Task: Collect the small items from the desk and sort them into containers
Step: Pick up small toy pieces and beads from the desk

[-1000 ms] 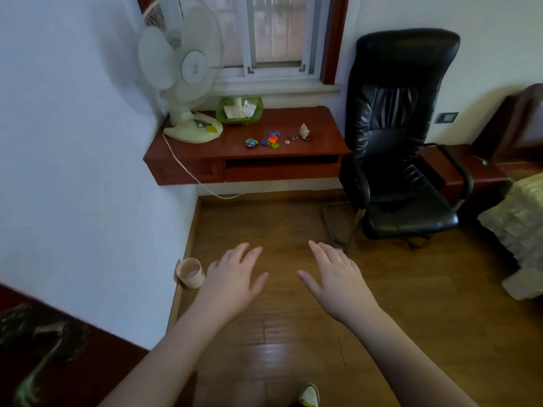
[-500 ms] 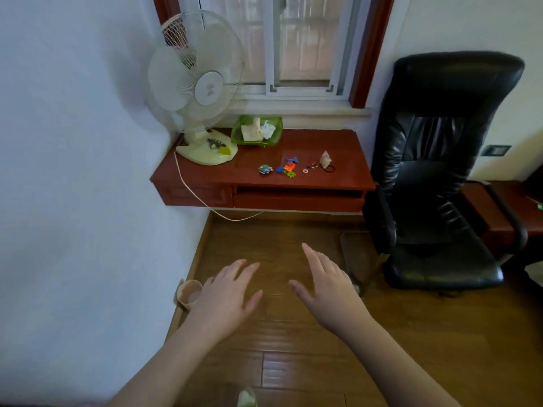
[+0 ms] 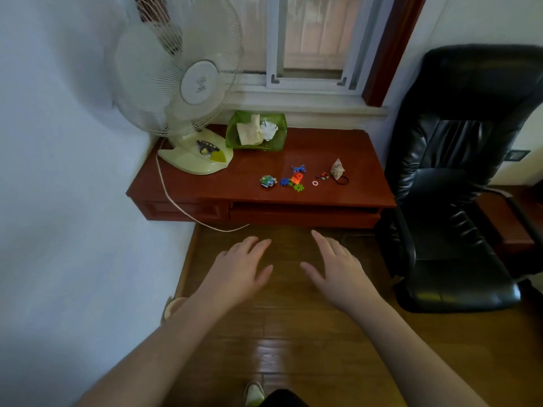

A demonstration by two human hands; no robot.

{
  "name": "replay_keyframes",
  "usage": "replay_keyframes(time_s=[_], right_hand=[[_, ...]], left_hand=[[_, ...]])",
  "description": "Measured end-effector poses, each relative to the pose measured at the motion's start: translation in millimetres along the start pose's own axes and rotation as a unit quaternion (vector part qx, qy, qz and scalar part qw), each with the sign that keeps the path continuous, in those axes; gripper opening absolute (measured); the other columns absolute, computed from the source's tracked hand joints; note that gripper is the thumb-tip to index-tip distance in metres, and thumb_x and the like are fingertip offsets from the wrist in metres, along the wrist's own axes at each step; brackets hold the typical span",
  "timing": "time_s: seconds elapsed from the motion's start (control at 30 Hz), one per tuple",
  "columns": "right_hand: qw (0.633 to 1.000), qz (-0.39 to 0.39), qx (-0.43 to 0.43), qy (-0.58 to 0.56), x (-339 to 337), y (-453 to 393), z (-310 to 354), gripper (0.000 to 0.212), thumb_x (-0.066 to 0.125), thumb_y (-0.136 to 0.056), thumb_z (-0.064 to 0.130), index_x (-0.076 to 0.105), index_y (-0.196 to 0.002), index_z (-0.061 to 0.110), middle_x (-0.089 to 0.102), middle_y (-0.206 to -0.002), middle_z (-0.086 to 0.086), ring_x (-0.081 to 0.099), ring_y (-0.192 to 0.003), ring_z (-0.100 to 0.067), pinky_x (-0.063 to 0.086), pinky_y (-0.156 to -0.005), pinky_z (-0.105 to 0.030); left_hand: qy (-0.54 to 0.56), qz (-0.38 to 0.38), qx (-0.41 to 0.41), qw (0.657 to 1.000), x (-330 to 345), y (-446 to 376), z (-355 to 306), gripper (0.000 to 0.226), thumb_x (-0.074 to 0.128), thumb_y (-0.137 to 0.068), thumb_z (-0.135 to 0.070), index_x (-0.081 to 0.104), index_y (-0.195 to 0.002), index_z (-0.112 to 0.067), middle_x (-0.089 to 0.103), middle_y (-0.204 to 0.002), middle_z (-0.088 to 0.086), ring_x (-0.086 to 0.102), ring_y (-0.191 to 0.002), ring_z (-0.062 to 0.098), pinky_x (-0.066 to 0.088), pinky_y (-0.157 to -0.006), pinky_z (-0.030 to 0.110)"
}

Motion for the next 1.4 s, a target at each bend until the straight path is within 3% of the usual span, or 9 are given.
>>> replay_keyframes(time_s=[0.17, 0.47, 0.8, 1.07, 1.23, 1.4], right_hand=[[0.999, -0.001, 0.037, -0.010, 0, -35, -12, 0.076, 0.044, -0.093, 0.056, 0.008, -0.154, 0.029, 0.028, -0.157, 0.001, 0.029, -0.143, -0.018, 0.029, -0.113, -0.037], [1.000, 0.009, 0.001, -0.012, -10, -137, -37, 0.073, 0.043, -0.095, 0.055, 0.012, -0.154, 0.026, 0.032, -0.155, 0.000, 0.031, -0.141, -0.018, 0.031, -0.113, -0.037], [0.995, 0.066, -0.078, -0.011, -16, -274, -61, 0.069, 0.043, -0.096, 0.052, 0.016, -0.153, 0.024, 0.035, -0.152, 0.000, 0.034, -0.139, -0.020, 0.030, -0.111, -0.039], [0.982, 0.136, -0.132, -0.002, 22, -326, -47, 0.066, 0.045, -0.096, 0.049, 0.022, -0.152, 0.023, 0.035, -0.152, -0.003, 0.036, -0.138, -0.024, 0.030, -0.111, -0.041], [0.977, 0.167, -0.129, 0.012, 42, -351, -41, 0.064, 0.044, -0.096, 0.048, 0.021, -0.151, 0.023, 0.036, -0.150, -0.004, 0.036, -0.137, -0.026, 0.030, -0.110, -0.043], [0.975, 0.187, -0.111, 0.048, 50, -376, -53, 0.057, 0.042, -0.098, 0.046, 0.030, -0.149, 0.025, 0.038, -0.149, -0.004, 0.038, -0.136, -0.029, 0.032, -0.109, -0.045]], left_hand=[[-0.008, 0.006, 0.036, 0.999, -7, -55, -2, 0.059, 0.040, -0.097, -0.049, 0.021, -0.150, -0.030, 0.024, -0.157, 0.000, 0.030, -0.141, 0.017, 0.031, -0.113, 0.040], [0.018, 0.025, 0.023, 0.999, 13, -149, 16, 0.059, 0.040, -0.095, -0.052, 0.024, -0.148, -0.031, 0.030, -0.154, -0.002, 0.042, -0.132, 0.015, 0.040, -0.107, 0.041], [-0.008, 0.007, -0.076, 0.997, 4, -253, 48, 0.060, 0.044, -0.094, -0.049, 0.027, -0.147, -0.027, 0.042, -0.144, -0.001, 0.052, -0.121, 0.018, 0.047, -0.095, 0.038], [0.022, 0.029, -0.133, 0.990, 28, -290, 68, 0.066, 0.050, -0.092, -0.045, 0.021, -0.148, -0.028, 0.048, -0.139, 0.000, 0.055, -0.117, 0.020, 0.048, -0.092, 0.039], [0.022, 0.034, -0.118, 0.992, 36, -313, 86, 0.062, 0.051, -0.092, -0.043, 0.028, -0.147, -0.028, 0.049, -0.137, -0.001, 0.056, -0.115, 0.021, 0.046, -0.088, 0.037], [0.047, 0.089, -0.084, 0.991, 55, -344, 106, 0.053, 0.044, -0.094, -0.045, 0.035, -0.144, -0.028, 0.048, -0.138, -0.001, 0.055, -0.115, 0.020, 0.048, -0.091, 0.040]])
Point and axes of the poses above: each hand's wrist, its own y-axis away from the middle knuckle, its own x-axis out of the palm, z = x × y, the point moved 9 cm from there along -y, towards the middle knuckle
